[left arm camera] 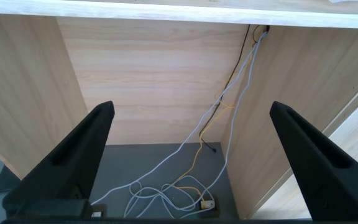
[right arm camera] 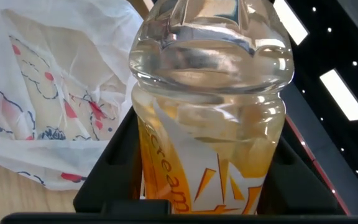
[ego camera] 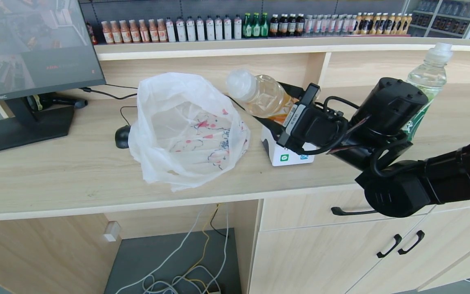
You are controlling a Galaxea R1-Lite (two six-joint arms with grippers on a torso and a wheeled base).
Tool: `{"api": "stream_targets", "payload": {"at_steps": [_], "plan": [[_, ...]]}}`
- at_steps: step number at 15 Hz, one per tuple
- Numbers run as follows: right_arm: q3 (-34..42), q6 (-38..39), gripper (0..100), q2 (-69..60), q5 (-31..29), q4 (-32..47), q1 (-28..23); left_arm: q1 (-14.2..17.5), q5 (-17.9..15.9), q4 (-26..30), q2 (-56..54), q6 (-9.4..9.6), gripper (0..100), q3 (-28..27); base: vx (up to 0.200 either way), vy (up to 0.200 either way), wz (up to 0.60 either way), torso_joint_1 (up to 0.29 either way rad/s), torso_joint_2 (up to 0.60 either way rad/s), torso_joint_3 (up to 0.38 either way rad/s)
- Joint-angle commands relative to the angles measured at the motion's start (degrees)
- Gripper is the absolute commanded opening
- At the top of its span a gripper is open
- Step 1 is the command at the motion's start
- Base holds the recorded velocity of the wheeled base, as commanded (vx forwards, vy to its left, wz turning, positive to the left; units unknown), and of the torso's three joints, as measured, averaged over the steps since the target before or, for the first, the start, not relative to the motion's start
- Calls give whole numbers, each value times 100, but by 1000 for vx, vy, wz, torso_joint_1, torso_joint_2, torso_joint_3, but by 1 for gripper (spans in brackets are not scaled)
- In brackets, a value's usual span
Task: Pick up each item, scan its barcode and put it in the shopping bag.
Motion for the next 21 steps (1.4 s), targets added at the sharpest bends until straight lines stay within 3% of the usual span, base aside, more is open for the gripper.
{"api": "stream_targets", "payload": {"at_steps": [1, 9, 14, 21], "plan": [[-10, 0, 0, 17, -3, 7, 4, 1, 0, -1, -2, -3, 100, 0, 0, 0, 0, 0, 0, 0], [-317, 150, 0, -9, -135, 7, 83, 1, 9, -1, -2, -3, 100, 0, 0, 0, 0, 0, 0, 0], [-405, 422, 0, -211, -399, -2, 470, 1, 0, -1, -2, -3, 100, 0, 0, 0, 0, 0, 0, 0], [-387, 1670, 0, -440, -935, -353, 821, 1, 0, -1, -2, -3, 100, 0, 0, 0, 0, 0, 0, 0]]}}
